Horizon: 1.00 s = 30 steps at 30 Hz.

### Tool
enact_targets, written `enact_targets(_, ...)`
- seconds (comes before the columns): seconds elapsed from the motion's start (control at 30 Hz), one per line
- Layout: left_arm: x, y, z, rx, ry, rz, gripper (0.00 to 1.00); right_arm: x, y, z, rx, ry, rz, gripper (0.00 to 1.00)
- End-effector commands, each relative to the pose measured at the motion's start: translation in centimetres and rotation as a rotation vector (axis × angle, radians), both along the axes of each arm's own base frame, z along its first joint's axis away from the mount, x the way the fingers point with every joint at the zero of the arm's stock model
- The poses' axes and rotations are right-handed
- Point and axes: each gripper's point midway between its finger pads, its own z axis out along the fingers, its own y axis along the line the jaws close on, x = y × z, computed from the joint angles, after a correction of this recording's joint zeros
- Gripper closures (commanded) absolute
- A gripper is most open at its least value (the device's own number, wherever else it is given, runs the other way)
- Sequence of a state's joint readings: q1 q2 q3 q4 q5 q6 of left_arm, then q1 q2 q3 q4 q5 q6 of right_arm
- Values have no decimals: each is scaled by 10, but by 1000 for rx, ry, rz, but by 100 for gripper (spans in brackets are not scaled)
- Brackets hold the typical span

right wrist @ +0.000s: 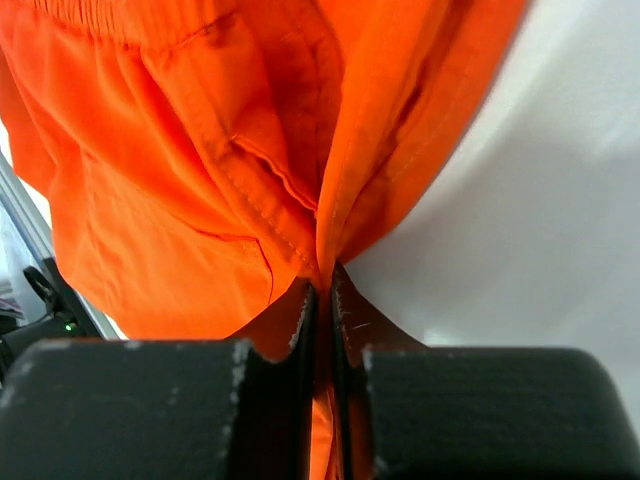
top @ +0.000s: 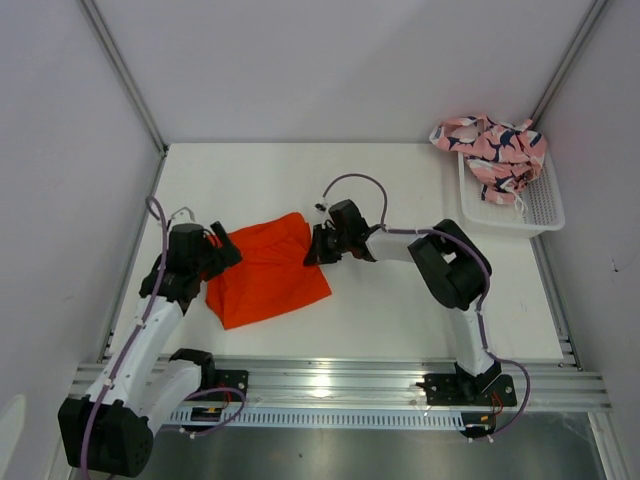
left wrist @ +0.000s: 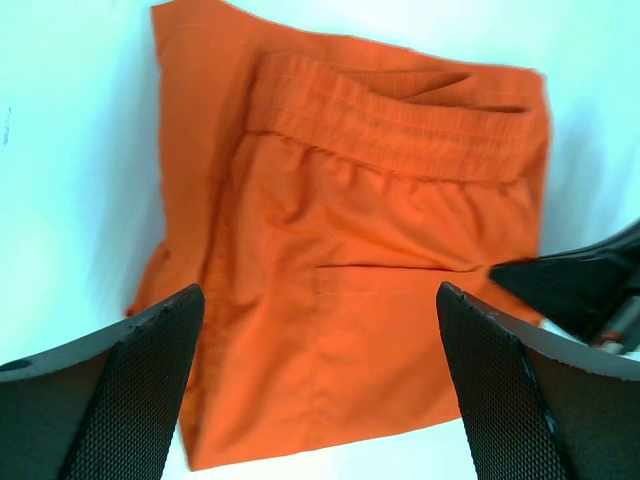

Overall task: Fold and stack the shorts
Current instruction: Neatly place the folded shorts to the corner

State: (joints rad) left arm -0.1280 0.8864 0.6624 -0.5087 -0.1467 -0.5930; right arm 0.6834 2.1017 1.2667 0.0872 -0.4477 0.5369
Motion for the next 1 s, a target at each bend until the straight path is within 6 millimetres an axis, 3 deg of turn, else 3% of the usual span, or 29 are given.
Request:
enact_targets(0.0, 0, -4, 42, -18, -119, -25, 1, -36, 21, -11, -71, -21, 54, 93)
enact_targets(0.23, -4, -2, 68, -9, -160, -28, 1, -84, 72, 4, -21, -27, 93, 93)
enact_targets(0.43, -6, -5, 72, -19, -166, -52, 1, -108, 117, -10, 16, 8, 39, 94)
enact_targets(0.77, -13, -11, 89, -18, -197, -114, 1, -100, 160, -3, 91, -1, -91, 96)
enact_targets(0.97, -18, -13, 94, -1, -191, -151, 1, -100, 187, -13, 126, 20, -136, 96)
